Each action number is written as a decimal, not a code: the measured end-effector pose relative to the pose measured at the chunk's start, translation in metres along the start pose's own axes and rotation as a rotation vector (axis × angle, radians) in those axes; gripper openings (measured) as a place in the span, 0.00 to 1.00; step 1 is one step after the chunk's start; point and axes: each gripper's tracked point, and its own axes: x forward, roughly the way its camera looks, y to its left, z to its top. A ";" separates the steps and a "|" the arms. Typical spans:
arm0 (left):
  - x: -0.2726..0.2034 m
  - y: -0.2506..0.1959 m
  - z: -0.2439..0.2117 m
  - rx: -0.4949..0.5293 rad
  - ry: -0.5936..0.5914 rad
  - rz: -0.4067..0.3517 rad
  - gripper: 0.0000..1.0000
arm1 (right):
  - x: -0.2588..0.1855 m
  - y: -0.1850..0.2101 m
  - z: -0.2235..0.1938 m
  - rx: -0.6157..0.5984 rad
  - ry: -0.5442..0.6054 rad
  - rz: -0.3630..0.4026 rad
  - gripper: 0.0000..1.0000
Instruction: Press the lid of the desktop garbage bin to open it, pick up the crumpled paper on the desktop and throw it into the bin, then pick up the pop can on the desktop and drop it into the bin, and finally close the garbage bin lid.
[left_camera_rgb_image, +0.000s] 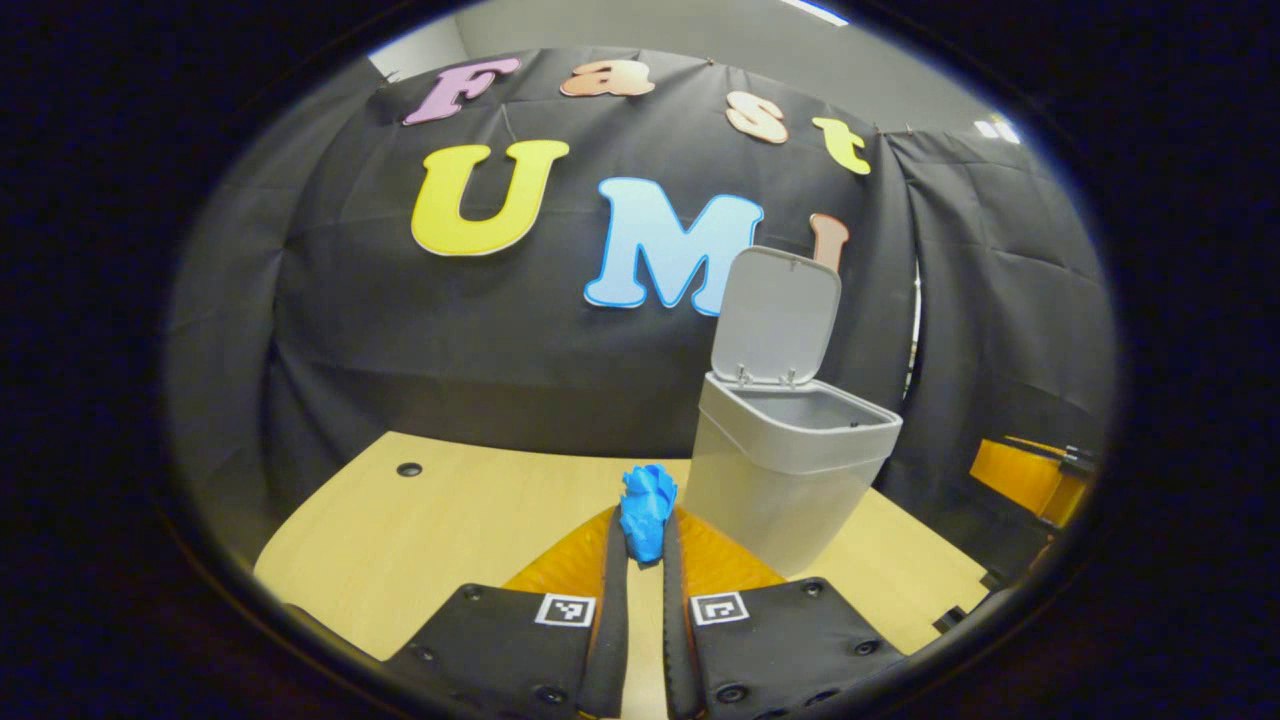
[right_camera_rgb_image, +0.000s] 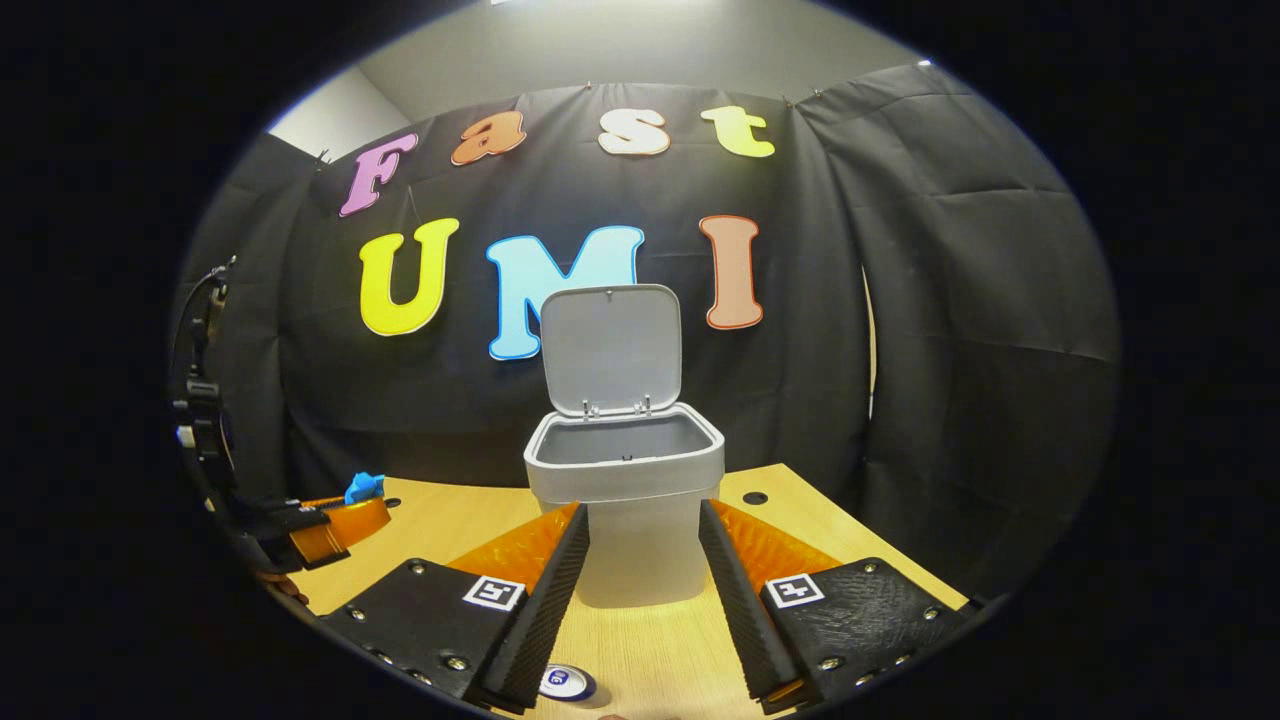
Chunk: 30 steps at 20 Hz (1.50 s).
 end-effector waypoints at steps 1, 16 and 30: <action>0.004 -0.005 0.005 -0.002 -0.010 -0.014 0.23 | -0.001 -0.003 0.001 0.001 0.000 -0.006 0.72; 0.089 -0.100 0.056 0.053 -0.046 -0.183 0.22 | -0.006 -0.038 0.001 -0.036 0.006 -0.111 0.73; 0.158 -0.151 0.054 0.092 -0.027 -0.281 0.27 | -0.016 -0.047 0.000 -0.143 -0.004 -0.158 0.73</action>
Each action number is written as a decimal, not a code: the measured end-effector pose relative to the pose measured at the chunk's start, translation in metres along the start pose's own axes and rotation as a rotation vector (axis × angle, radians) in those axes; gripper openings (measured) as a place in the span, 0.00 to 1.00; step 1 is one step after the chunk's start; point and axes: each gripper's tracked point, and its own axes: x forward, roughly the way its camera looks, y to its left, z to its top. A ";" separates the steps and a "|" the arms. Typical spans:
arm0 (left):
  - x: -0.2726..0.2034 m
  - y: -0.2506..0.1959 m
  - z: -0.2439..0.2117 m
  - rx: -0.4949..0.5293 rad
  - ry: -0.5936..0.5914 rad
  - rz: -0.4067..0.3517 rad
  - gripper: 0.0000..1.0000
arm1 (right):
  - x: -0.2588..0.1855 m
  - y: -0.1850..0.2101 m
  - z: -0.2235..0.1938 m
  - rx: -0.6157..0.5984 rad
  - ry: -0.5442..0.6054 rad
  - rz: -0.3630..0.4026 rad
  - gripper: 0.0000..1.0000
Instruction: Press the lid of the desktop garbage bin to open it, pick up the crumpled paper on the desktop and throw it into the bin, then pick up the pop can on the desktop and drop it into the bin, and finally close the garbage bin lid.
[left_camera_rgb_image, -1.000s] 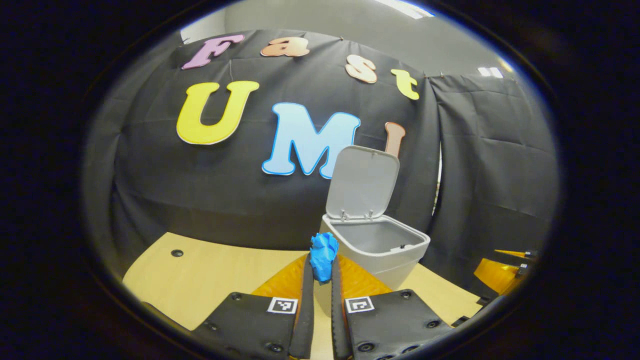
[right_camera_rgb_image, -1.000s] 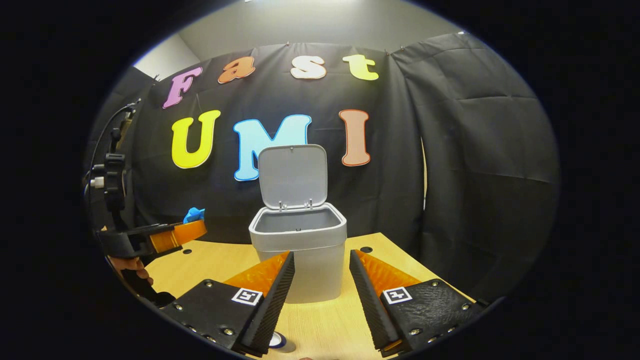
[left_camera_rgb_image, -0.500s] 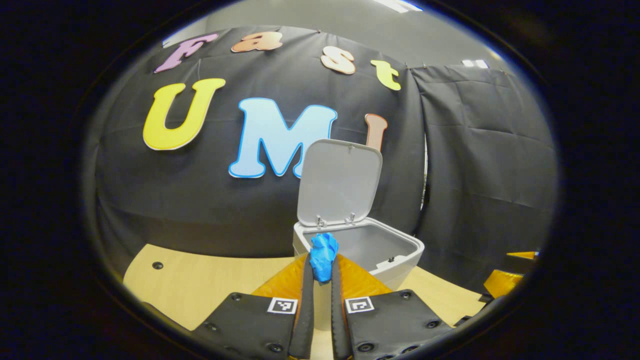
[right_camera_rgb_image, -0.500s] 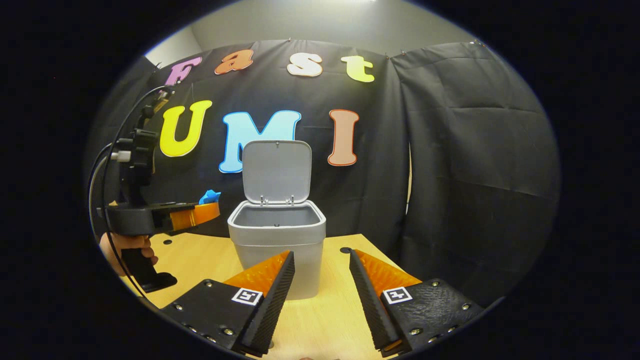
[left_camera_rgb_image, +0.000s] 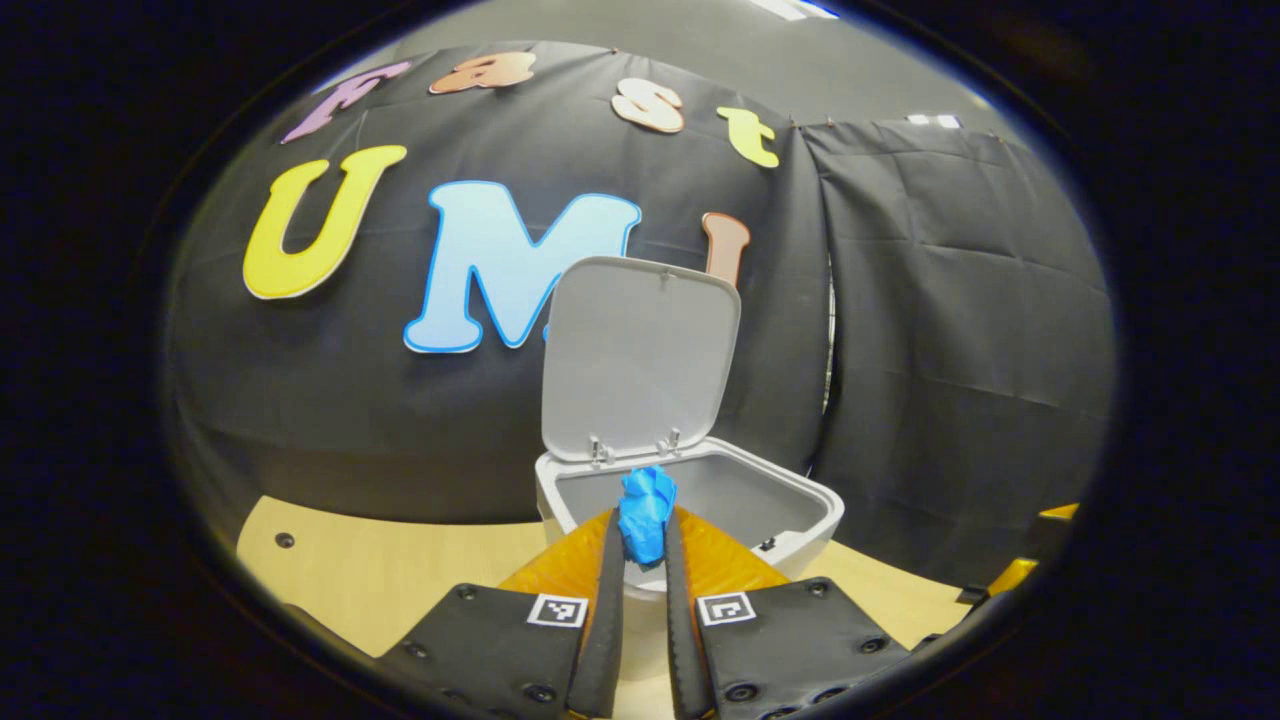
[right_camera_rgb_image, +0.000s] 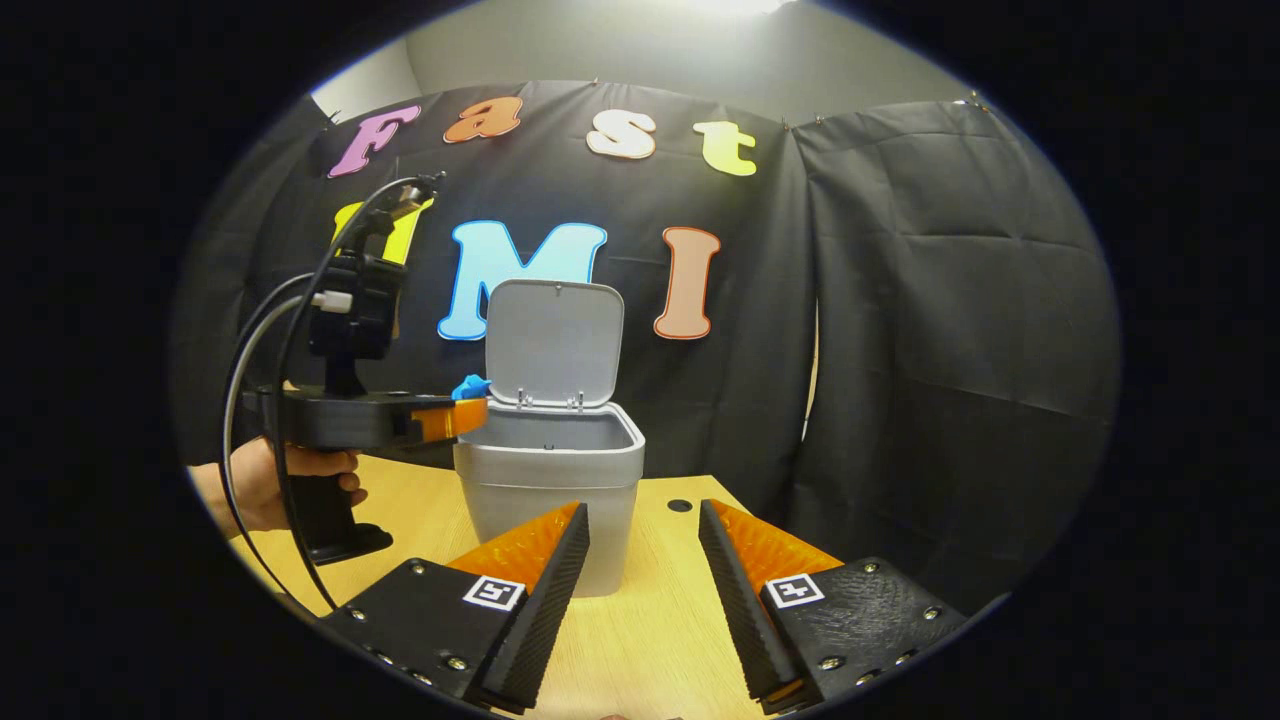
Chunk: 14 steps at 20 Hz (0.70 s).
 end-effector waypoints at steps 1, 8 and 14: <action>0.002 -0.001 -0.001 0.002 -0.001 -0.010 0.31 | 0.001 0.000 -0.001 -0.006 0.000 0.000 0.73; 0.014 0.002 -0.015 -0.018 0.035 -0.010 0.39 | 0.004 0.003 0.004 0.009 -0.011 0.014 0.73; 0.017 0.002 -0.013 -0.001 0.026 -0.018 0.49 | 0.004 0.004 0.001 -0.003 -0.004 0.021 0.73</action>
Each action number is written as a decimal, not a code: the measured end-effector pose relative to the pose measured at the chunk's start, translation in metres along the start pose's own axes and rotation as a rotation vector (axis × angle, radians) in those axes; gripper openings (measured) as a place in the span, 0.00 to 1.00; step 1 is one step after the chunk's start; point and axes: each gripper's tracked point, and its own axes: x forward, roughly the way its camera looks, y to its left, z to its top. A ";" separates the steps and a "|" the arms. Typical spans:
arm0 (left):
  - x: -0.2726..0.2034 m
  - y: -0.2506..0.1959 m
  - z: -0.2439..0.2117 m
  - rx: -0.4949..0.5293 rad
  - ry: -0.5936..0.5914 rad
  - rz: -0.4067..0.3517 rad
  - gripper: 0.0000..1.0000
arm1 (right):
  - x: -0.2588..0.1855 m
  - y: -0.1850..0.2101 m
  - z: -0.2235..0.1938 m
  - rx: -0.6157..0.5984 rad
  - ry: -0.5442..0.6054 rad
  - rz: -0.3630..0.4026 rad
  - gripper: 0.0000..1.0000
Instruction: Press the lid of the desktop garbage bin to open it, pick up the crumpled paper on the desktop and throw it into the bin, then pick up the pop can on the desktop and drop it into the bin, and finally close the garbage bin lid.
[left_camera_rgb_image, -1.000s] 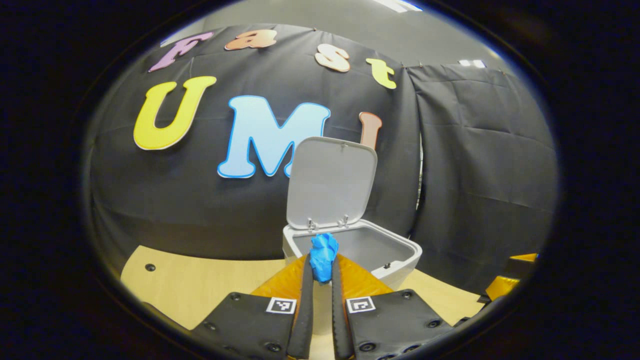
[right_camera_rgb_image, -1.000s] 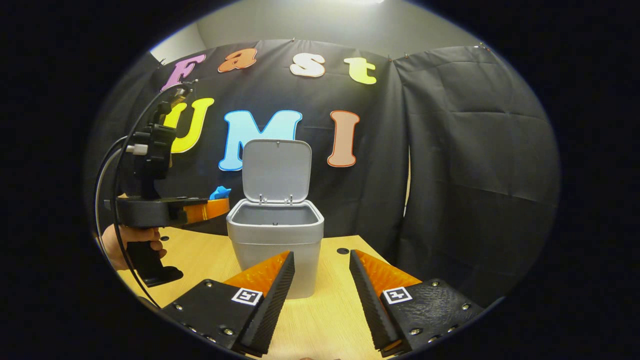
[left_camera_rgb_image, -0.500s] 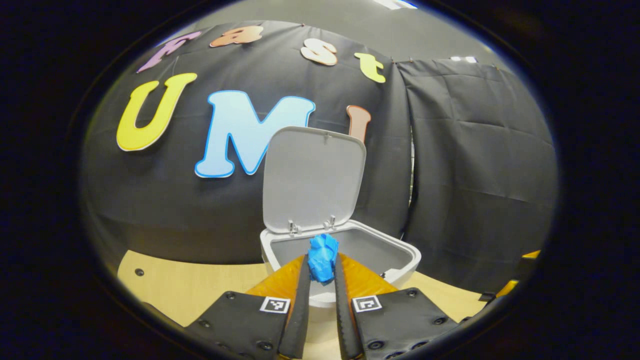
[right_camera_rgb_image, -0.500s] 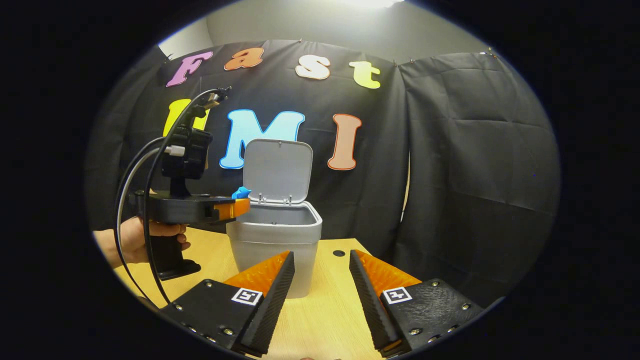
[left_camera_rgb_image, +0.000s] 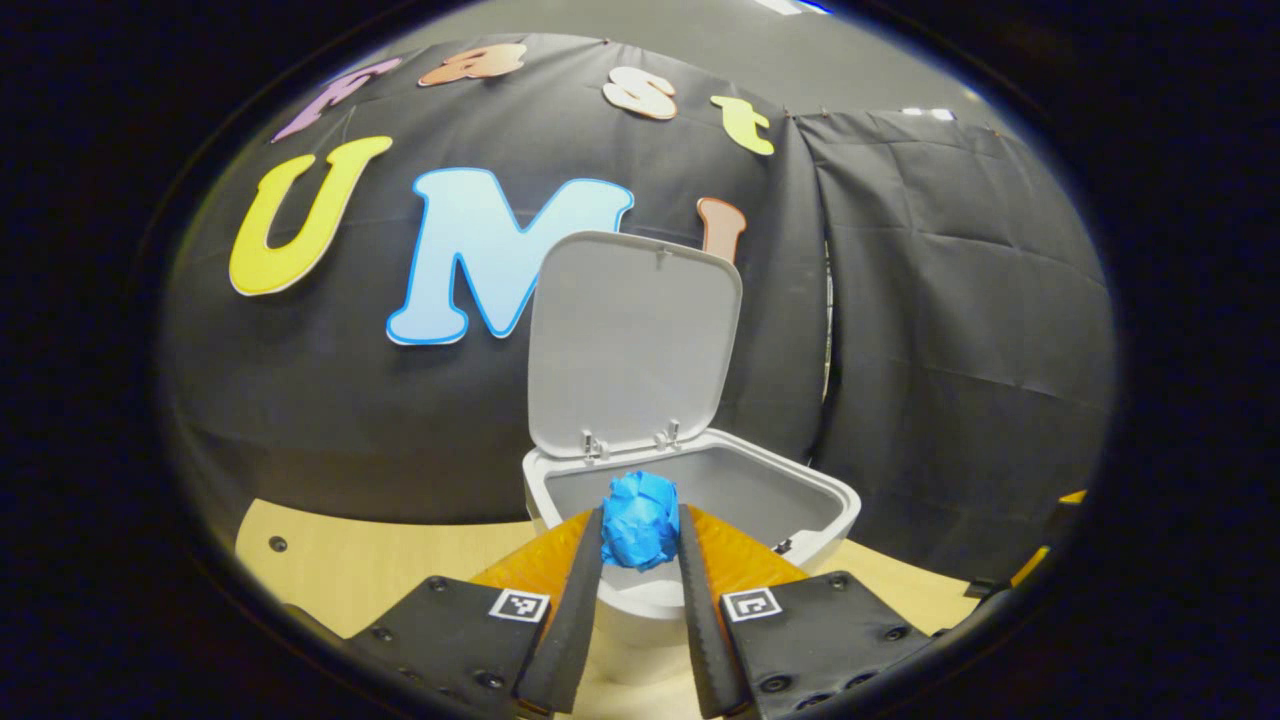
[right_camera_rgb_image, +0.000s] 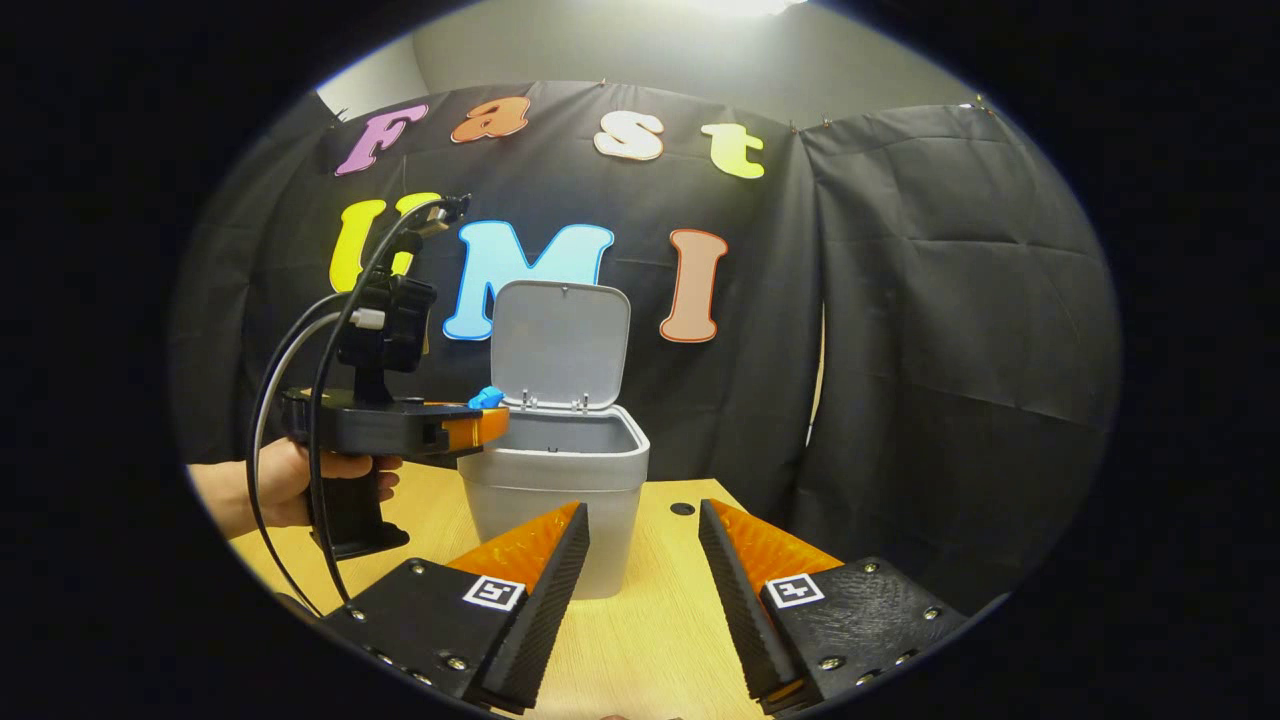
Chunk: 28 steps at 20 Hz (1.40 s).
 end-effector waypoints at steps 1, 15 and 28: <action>0.000 -0.003 0.001 -0.003 -0.001 -0.010 0.53 | 0.001 0.000 0.000 0.006 0.001 0.003 0.73; -0.023 0.000 0.008 -0.057 -0.027 0.018 0.94 | 0.004 0.010 -0.006 0.025 0.015 0.060 0.73; -0.095 0.027 0.039 -0.044 -0.115 0.171 0.96 | 0.006 0.030 -0.019 0.095 0.029 0.220 0.73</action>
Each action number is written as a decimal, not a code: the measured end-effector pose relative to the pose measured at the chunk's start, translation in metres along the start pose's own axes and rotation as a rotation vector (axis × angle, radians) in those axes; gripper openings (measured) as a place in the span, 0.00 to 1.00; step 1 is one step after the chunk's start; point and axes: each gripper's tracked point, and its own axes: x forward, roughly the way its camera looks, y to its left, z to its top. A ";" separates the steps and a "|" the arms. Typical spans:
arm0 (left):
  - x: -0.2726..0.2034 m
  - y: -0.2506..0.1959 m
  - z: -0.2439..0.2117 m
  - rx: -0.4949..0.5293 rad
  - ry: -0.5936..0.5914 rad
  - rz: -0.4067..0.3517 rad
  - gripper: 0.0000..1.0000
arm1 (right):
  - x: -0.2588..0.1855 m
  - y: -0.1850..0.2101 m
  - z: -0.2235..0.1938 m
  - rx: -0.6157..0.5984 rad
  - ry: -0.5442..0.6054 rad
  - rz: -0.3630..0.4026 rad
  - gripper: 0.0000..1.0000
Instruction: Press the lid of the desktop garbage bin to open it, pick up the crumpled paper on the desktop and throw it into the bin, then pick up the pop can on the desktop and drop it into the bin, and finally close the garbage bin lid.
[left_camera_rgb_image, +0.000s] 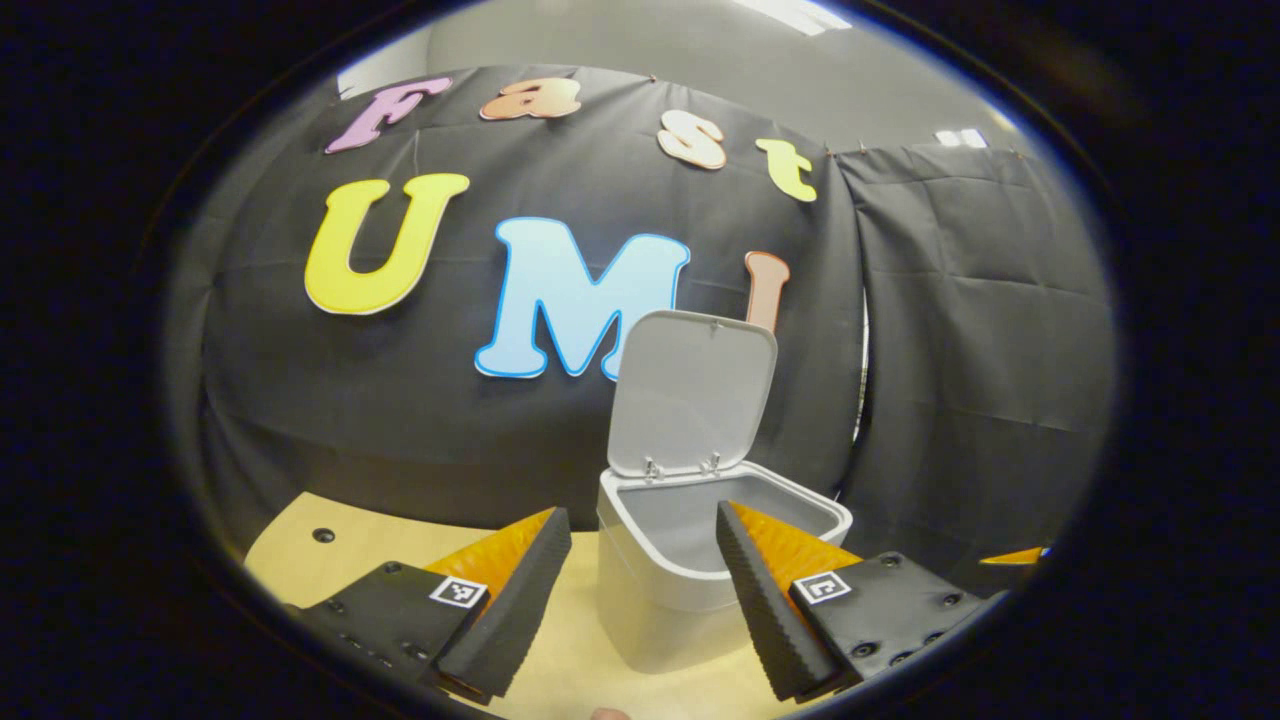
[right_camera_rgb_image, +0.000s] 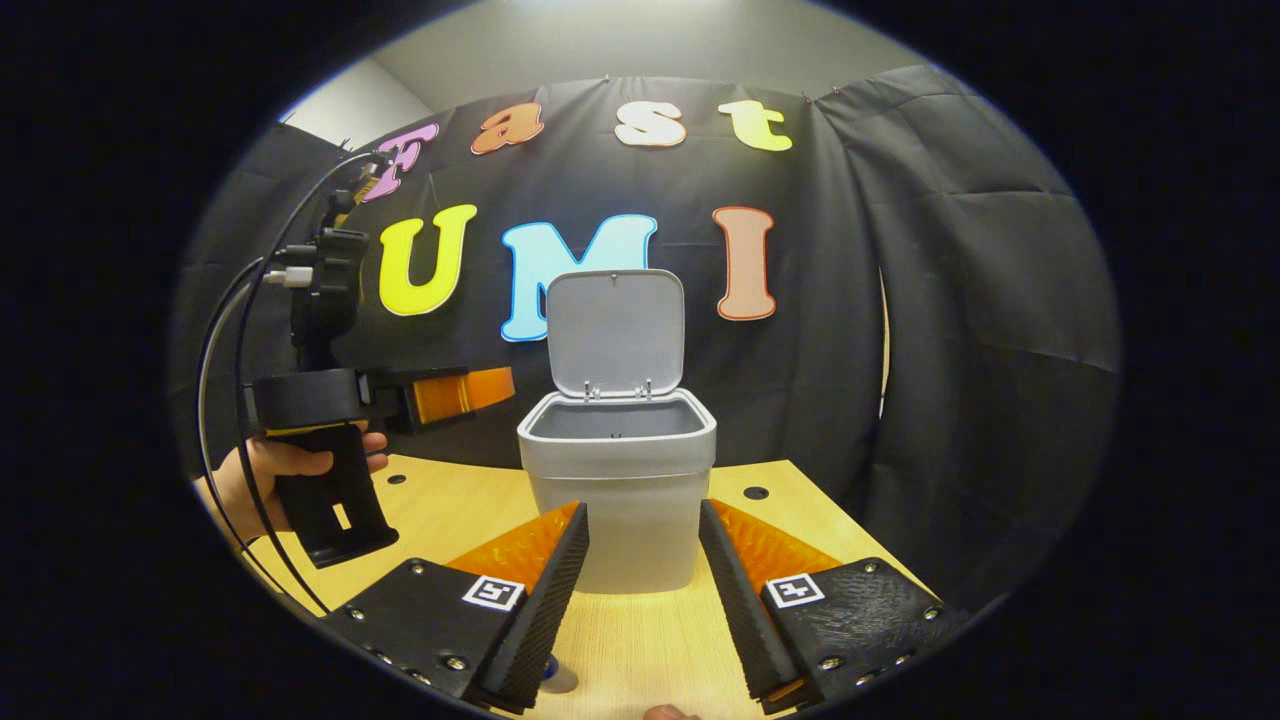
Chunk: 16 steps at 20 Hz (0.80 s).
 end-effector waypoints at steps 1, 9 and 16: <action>-0.003 0.001 0.000 0.003 -0.001 0.007 0.96 | 0.000 0.000 0.000 -0.001 -0.002 0.009 0.73; -0.039 0.017 0.004 -0.008 -0.013 0.064 0.96 | 0.001 0.007 -0.019 -0.057 0.019 0.060 0.95; -0.077 0.045 0.014 -0.011 -0.040 0.149 0.96 | 0.003 0.039 -0.046 -0.096 0.115 0.182 0.95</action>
